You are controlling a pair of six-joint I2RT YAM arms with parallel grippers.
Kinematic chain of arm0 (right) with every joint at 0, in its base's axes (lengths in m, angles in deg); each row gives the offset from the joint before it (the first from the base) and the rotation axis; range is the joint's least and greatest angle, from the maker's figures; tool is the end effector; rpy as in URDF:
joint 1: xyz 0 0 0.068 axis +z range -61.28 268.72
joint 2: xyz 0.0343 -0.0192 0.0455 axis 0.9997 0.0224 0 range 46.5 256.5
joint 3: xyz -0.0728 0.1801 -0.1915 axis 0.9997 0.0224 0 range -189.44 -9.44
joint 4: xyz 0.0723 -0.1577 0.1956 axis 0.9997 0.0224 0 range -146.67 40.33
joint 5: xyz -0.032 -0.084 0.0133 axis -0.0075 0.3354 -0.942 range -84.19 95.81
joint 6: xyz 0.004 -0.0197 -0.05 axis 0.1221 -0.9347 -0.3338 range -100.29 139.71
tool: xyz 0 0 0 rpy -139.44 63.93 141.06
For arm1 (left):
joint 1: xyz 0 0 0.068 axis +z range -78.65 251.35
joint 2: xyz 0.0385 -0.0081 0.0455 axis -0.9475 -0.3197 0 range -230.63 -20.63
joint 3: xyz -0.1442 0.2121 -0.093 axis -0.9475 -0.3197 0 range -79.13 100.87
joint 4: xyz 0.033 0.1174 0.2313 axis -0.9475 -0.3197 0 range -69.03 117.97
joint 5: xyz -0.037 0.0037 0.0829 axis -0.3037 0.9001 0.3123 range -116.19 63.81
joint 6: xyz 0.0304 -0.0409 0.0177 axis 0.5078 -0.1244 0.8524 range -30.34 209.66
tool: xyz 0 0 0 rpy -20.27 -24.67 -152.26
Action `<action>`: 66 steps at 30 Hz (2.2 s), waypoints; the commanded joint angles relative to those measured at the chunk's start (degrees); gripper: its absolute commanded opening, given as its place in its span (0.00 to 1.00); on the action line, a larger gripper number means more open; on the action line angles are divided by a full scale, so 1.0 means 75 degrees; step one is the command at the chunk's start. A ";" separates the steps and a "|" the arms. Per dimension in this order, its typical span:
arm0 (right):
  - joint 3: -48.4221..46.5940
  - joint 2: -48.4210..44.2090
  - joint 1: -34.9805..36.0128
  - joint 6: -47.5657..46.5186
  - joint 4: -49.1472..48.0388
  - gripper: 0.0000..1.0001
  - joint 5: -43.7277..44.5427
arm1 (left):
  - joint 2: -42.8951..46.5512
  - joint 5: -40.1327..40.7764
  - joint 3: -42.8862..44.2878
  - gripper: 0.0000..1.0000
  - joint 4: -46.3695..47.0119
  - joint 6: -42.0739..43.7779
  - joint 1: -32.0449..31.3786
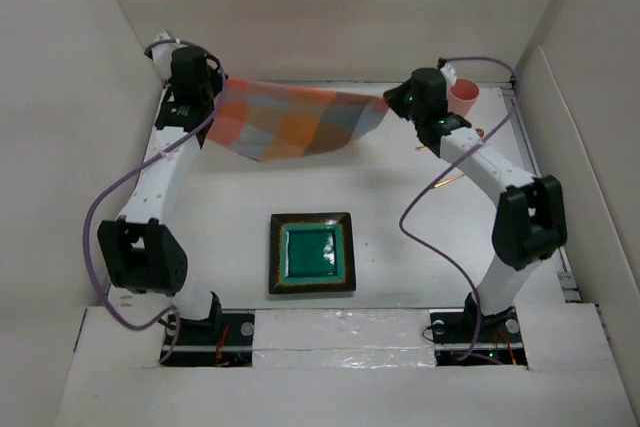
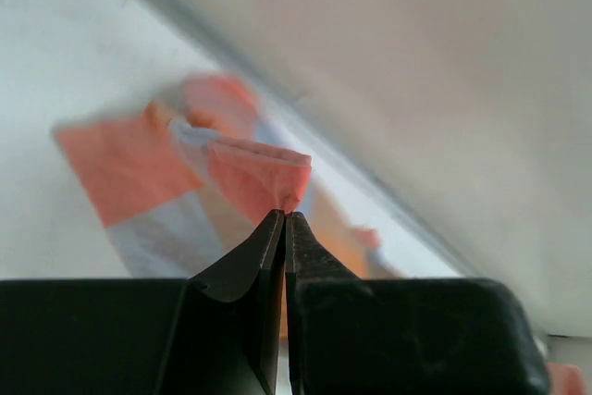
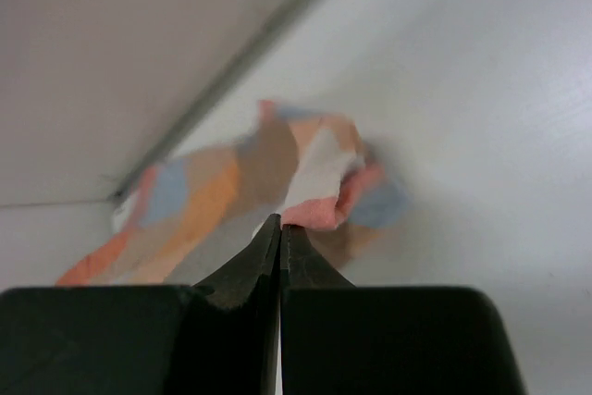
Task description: Set the dinner table for one person
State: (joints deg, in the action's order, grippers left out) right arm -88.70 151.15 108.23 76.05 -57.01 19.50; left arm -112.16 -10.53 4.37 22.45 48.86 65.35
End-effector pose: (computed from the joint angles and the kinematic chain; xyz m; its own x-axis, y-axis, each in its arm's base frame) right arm 0.4101 0.1364 0.2722 -0.3231 0.7435 -0.5855 0.2643 0.6650 0.6985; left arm 0.3822 -0.0305 0.3772 -0.0715 -0.6250 -0.7774 -0.2734 0.7618 -0.5873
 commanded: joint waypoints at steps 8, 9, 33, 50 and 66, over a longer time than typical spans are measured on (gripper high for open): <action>-0.3046 -0.3100 0.0001 -0.3163 0.1481 0.00 -0.0723 | 0.2042 -0.0272 0.2318 0.00 -0.0435 0.0752 0.0004; -0.3339 -0.3100 0.0001 -0.3245 0.1753 0.00 -0.0829 | 0.2101 -0.0260 0.2458 0.00 -0.0506 0.0822 0.0003; -0.8730 0.1444 -0.1359 -0.2743 0.3783 0.00 -0.3899 | -0.1062 -0.1769 0.4978 0.00 -0.0987 0.0683 0.0670; -0.0322 -0.0663 -0.1722 -0.2929 0.0728 0.00 -0.4697 | 0.0965 -0.3271 -0.3149 0.00 0.2233 0.0354 0.1175; 0.2807 -0.1166 -0.1723 -0.3398 0.0794 0.00 -0.4534 | 0.1140 -0.3623 -0.5671 0.00 0.2647 0.0599 0.1175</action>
State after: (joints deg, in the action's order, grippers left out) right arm -70.80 146.01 96.18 52.83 -49.06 -17.11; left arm -107.22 -39.47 -36.13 41.16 51.14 73.02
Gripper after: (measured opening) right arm 0.011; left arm 0.007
